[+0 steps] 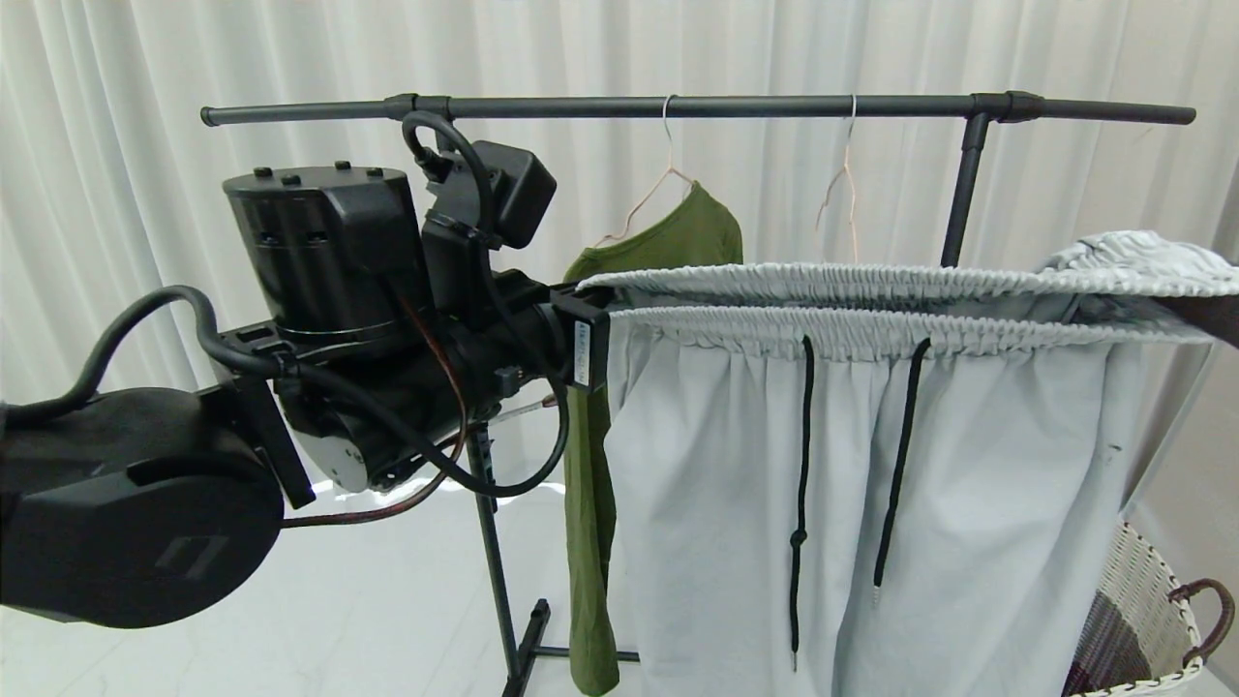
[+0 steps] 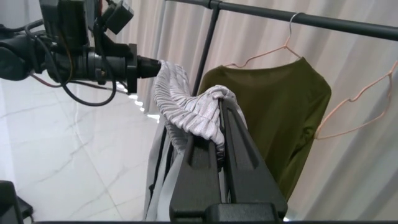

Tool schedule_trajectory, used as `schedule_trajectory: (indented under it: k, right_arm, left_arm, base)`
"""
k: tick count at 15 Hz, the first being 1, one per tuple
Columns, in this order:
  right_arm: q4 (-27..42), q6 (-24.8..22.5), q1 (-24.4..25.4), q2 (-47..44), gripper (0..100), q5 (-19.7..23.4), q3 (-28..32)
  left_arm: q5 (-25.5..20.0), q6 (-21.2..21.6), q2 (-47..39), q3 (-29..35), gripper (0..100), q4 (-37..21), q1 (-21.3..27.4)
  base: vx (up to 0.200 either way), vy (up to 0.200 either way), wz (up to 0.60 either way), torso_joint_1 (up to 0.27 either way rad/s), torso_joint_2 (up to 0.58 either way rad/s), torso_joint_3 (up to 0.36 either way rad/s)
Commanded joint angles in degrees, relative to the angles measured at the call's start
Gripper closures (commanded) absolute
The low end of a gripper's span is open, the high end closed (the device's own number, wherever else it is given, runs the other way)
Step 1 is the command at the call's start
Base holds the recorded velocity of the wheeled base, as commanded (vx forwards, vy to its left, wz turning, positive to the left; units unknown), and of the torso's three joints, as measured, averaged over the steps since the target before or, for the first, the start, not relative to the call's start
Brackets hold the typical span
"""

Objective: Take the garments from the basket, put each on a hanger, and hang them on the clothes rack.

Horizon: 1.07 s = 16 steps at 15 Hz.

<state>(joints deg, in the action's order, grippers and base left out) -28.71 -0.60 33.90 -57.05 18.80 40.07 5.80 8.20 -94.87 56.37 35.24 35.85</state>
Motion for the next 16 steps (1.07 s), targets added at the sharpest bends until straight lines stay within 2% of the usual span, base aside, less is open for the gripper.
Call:
schedule_trajectory:
  k: [1,8,11,16]
  right_arm:
    - [0.0,0.0,0.0,-0.3,100,0.0,0.2]
    - [-0.7,-0.1,-1.9,-9.9,100,-0.2,6.3]
    - [-4.0,0.0,-3.4,-13.8,100,-0.2,7.8]
    - [-6.4,0.1,-3.5,-18.2,100,-0.2,10.0]
  left_arm:
    - [0.2,0.1,0.8,-0.6,100,0.0,0.1]
    - [0.2,0.1,9.4,-5.9,100,-1.3,0.0]
    - [-1.2,0.1,13.1,-6.0,100,-1.5,0.1]
    - [-2.6,1.0,18.5,-9.6,100,-1.6,0.8]
  base:
    - [0.0,0.0,0.0,0.0,0.0,0.0]
    - [0.0,0.0,0.0,0.0,0.0,0.0]
    - [0.0,0.0,0.0,0.0,0.0,0.0]
    - [0.0,0.0,0.0,0.0,0.0,0.0]
